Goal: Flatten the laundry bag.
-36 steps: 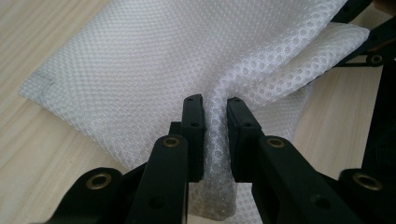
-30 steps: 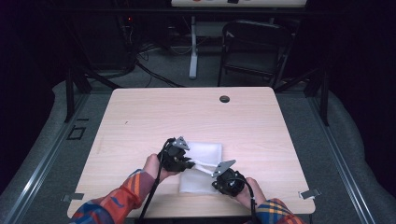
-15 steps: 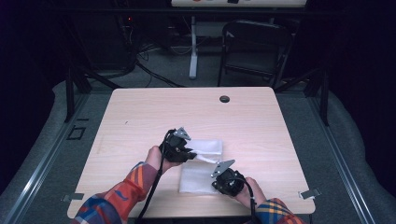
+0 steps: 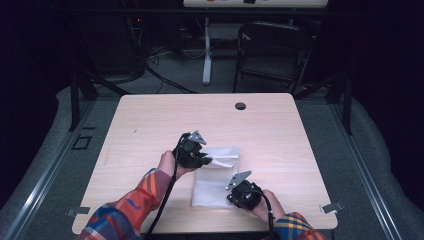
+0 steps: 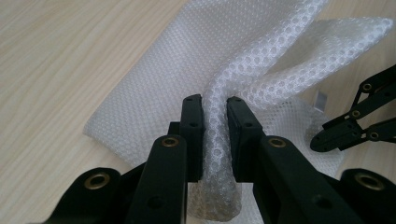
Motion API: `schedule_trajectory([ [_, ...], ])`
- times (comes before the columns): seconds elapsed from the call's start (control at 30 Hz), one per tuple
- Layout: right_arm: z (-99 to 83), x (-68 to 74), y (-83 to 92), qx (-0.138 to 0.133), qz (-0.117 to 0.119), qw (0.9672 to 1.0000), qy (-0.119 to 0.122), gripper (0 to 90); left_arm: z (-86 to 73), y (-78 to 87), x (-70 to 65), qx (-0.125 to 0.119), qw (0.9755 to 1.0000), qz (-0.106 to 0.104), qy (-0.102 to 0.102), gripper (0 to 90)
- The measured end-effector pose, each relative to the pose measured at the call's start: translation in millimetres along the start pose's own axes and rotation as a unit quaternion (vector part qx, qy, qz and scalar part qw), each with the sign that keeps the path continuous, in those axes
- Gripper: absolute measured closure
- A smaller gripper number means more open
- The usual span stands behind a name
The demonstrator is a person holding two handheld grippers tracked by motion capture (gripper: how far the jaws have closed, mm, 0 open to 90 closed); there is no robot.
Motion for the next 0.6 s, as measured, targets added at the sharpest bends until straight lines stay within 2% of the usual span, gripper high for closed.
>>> schedule_trajectory([
  [0.6,0.1,-0.3,-0.2,-0.001,0.001,1.0000,0.003,90.0,18.7,-15.0,10.3,-0.008,0.9998,0.015,-0.005,78.5],
])
Point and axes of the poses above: each handheld gripper's, and its own axes: y roughly backward along the jaws, z roughly out of its top, x roughly to its left, the point moved 3 cm from there along -y, roughly forward along the jaws, and after that the axes turned 14 degrees about y, right-handed, at the moved point
